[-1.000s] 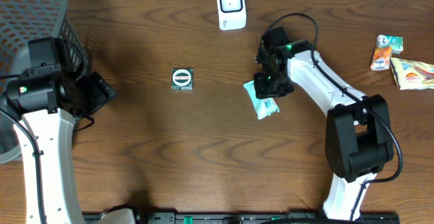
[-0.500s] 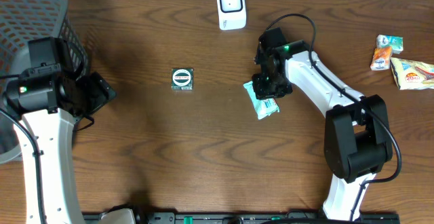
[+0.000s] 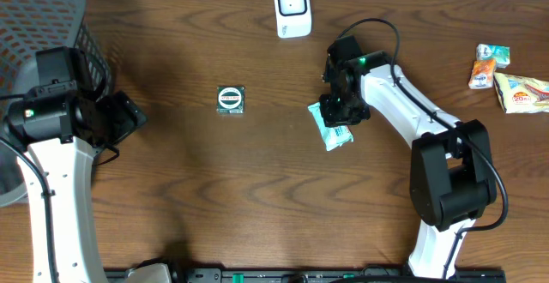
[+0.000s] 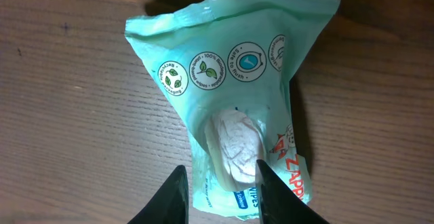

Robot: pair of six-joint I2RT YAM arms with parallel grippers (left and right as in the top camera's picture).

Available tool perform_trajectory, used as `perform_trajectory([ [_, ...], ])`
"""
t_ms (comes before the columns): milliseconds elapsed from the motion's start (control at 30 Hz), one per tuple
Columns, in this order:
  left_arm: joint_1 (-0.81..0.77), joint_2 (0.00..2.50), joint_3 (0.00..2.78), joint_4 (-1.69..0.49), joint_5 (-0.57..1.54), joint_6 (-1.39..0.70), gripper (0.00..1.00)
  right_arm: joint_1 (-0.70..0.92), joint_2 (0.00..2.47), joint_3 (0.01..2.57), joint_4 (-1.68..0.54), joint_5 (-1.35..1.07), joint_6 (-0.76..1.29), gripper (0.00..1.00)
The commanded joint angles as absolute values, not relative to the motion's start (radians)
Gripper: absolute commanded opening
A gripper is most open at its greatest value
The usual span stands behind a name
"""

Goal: Scan the item barcode

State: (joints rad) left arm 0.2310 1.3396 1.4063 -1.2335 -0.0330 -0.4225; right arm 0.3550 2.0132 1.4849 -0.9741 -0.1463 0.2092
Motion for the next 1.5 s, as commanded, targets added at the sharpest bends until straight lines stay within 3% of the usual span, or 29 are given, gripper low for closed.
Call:
perform_trajectory([
  [0, 0.234, 1.335, 1.404, -1.238, -0.049, -0.428, 0.97, 0.379, 2.015, 1.477, -0.976, -0.141, 0.225, 0.26],
  [667, 0.234, 1.335, 1.404, -1.238, -0.049, -0.428, 0.97, 0.397, 2.015, 1.441, -0.936, -0.059, 0.238, 0.24],
  [833, 0.234, 1.335, 1.404, -1.238, -0.049, -0.428, 0.98, 0.397, 2.015, 1.370, -0.865, -0.058, 0.219, 0.08],
  [967, 0.234, 1.335, 1.404, -1.238, -0.049, -0.428, 0.98, 0.397, 2.014, 1.364, -0.856, -0.059, 0.180, 0.01],
  [1467, 0.234, 1.335, 1.404, -1.238, -0.049, -0.428, 0.98, 0.528, 2.014, 1.488, -0.868, 0.019, -0.272, 0.01],
])
